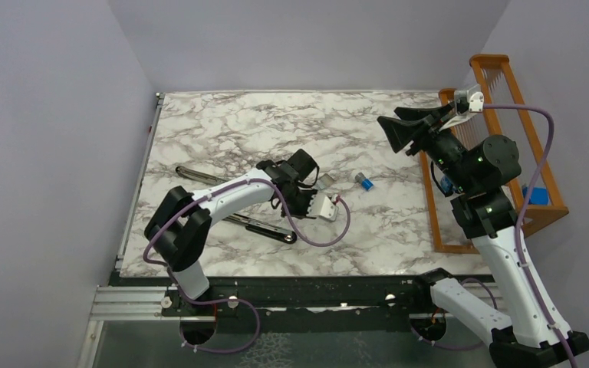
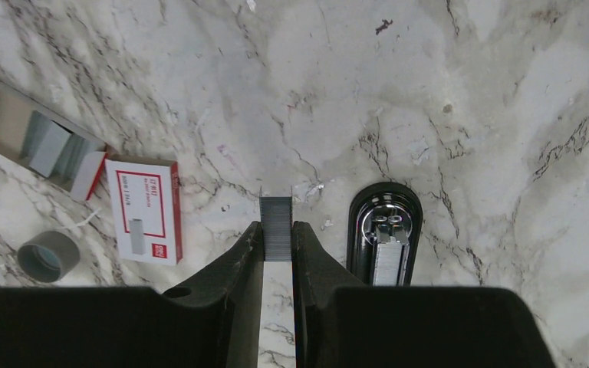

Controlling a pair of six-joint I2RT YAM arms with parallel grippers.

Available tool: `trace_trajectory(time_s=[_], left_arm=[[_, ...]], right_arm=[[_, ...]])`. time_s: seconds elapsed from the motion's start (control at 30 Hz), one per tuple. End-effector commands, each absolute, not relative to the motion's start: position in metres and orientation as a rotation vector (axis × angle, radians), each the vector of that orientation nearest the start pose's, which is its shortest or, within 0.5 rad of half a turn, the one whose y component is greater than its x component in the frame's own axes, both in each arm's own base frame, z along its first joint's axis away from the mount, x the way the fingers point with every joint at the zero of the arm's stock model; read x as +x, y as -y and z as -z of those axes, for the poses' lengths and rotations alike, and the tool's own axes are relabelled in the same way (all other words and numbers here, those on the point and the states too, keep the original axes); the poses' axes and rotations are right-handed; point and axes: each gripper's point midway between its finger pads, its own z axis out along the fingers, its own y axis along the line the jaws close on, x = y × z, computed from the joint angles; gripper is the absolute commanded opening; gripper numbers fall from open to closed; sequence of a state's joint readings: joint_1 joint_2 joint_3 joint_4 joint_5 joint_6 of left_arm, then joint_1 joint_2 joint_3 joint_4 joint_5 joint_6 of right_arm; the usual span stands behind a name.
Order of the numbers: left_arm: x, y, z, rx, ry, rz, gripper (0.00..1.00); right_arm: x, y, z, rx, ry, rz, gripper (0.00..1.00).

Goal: Load the staples into the stapler
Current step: Place the staple at the center of the board.

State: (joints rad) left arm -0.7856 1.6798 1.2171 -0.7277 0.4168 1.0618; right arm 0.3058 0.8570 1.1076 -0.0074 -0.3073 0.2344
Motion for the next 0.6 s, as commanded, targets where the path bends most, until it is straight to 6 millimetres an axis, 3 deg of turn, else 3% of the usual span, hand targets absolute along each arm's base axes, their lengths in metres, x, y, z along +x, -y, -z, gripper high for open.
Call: trace_trajectory(time_s=[0.0,0.2,0.57], left_arm=[[0.232,0.271,-0.055,-2.809,1.957,-0.512,0.00],[0.239,0.264,-0.034,-2.775,1.918,-0.375,0.00],[0.248,0.269,-0.023,-2.742,1.904,-0.307,0.01]], right_arm=[[0.273,-0.146,-0.463,-0.310,-1.312,-0.616,0.55],[0.272,-0.144,-0.461,-0.314,-1.313,-0.602,0.54],[0.271,-0.137,-0.458,-0.333,-1.327,-0.536,0.54]])
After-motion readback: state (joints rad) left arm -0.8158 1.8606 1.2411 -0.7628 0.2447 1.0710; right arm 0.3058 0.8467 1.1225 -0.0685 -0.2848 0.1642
